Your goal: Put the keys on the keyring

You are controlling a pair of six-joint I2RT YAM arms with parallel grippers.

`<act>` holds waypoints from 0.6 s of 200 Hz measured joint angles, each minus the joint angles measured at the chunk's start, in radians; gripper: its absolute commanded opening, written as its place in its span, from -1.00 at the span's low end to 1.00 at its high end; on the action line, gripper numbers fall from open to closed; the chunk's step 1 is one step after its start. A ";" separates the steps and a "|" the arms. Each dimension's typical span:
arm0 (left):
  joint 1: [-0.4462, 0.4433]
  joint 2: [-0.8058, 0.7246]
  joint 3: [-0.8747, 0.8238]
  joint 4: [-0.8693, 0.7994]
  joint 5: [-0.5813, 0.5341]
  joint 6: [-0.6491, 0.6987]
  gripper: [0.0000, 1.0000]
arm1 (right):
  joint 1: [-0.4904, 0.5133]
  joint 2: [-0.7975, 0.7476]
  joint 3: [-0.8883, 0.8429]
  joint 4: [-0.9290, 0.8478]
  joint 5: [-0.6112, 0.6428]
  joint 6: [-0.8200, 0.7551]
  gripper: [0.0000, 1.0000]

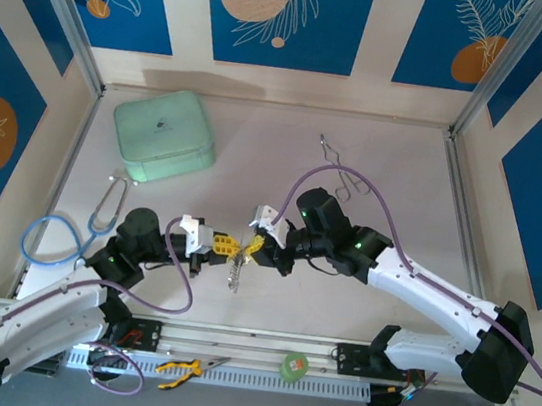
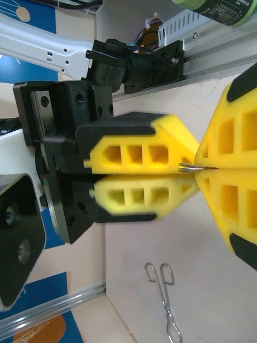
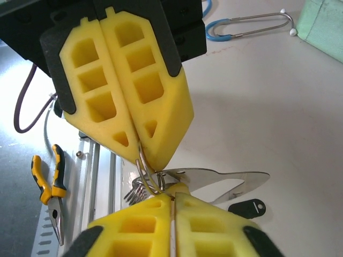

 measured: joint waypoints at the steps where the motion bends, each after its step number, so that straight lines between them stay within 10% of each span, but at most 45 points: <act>1: 0.000 0.000 0.000 0.000 0.000 0.000 -1.00 | 0.000 0.000 0.000 0.000 0.000 0.003 -0.49; 120: -0.006 0.030 -0.035 0.158 0.011 -0.100 -1.00 | -0.016 -0.078 -0.068 0.135 -0.072 -0.048 -0.63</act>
